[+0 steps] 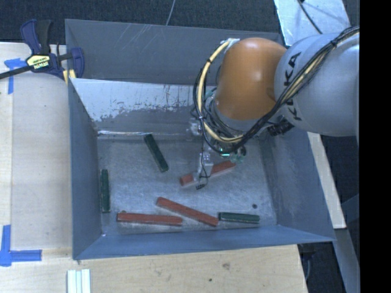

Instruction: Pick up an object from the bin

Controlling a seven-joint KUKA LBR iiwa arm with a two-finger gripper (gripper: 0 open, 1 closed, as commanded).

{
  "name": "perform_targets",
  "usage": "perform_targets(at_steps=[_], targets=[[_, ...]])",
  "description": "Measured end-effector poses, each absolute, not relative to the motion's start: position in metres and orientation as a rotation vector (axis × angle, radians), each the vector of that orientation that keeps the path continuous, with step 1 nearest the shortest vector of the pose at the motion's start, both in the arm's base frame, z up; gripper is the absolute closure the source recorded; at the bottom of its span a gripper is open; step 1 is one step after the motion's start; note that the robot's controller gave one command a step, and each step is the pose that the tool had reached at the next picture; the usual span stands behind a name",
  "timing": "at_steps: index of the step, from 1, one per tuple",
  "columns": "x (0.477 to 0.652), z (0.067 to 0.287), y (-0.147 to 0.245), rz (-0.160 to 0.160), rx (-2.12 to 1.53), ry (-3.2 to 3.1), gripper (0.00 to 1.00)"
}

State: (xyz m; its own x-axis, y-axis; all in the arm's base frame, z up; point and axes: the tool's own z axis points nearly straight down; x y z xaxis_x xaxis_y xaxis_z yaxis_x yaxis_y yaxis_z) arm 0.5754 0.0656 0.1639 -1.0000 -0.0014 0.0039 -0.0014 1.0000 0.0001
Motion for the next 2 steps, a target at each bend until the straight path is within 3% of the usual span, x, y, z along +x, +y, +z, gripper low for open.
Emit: perform_targets(at_steps=[1,2], targets=[[0.577,0.168,0.065,-0.001,0.0,-3.145,0.0],[0.573,0.132,0.076,-0.002,-0.126,-3.147,0.0]])
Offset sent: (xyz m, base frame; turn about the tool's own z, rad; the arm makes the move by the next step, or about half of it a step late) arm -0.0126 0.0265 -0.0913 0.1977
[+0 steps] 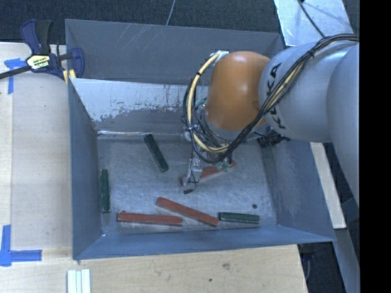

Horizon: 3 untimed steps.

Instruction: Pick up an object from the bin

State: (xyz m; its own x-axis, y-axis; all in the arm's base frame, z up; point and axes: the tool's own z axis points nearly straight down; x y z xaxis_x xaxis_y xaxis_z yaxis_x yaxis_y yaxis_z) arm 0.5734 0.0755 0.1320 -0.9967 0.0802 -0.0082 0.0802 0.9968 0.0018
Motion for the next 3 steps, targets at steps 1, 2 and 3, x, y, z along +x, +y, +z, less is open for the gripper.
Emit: perform_targets(at_steps=[1,2,3], targets=[[0.597,0.086,0.119,0.001,0.044,3.134,0.0],[0.601,0.072,0.092,0.003,0.217,3.129,1.0],[0.601,0.072,0.092,0.003,0.216,3.129,1.0]])
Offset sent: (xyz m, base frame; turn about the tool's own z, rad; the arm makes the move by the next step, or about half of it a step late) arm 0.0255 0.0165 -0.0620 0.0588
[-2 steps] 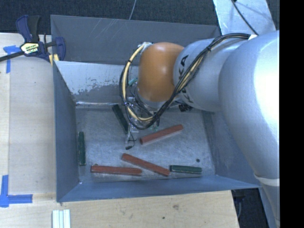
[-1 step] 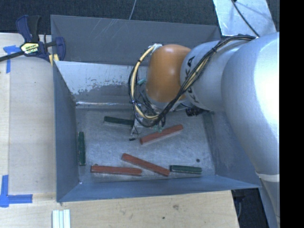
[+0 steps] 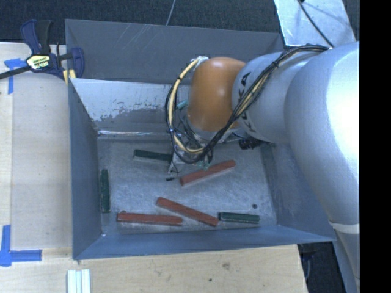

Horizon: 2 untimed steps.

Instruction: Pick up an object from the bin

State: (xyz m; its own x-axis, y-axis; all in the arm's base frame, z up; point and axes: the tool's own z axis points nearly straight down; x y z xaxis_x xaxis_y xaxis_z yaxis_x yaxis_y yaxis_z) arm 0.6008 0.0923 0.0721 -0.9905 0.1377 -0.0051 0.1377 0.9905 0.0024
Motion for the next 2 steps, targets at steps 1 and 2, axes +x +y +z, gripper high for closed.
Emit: perform_targets(at_steps=[1,2], targets=[[0.596,0.115,0.089,-0.002,0.231,3.138,1.0],[0.615,0.143,0.108,0.004,0.219,3.118,1.0]])
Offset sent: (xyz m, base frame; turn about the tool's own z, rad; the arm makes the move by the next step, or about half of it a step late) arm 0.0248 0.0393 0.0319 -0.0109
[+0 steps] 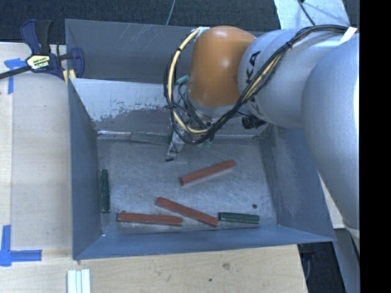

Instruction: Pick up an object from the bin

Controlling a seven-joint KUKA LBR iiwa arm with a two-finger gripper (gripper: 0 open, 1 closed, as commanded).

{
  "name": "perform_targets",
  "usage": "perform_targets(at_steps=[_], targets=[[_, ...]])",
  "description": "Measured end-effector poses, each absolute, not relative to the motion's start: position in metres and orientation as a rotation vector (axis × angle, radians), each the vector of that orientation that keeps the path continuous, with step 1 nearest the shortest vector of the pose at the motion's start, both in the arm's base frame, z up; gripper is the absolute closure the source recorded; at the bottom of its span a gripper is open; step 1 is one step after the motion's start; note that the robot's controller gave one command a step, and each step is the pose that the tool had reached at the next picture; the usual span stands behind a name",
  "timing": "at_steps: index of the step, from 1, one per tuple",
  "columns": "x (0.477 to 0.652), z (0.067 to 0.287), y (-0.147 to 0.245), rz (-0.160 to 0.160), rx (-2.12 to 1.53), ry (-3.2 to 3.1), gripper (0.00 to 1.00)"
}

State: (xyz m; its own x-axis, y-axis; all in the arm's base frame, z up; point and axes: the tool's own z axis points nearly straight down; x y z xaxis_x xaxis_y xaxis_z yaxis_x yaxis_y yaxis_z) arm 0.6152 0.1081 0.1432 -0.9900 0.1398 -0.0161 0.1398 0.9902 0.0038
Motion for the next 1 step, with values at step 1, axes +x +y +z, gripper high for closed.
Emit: perform_targets(at_steps=[1], targets=[[0.6157,0.129,0.1148,0.004,0.21,3.123,1.0]])
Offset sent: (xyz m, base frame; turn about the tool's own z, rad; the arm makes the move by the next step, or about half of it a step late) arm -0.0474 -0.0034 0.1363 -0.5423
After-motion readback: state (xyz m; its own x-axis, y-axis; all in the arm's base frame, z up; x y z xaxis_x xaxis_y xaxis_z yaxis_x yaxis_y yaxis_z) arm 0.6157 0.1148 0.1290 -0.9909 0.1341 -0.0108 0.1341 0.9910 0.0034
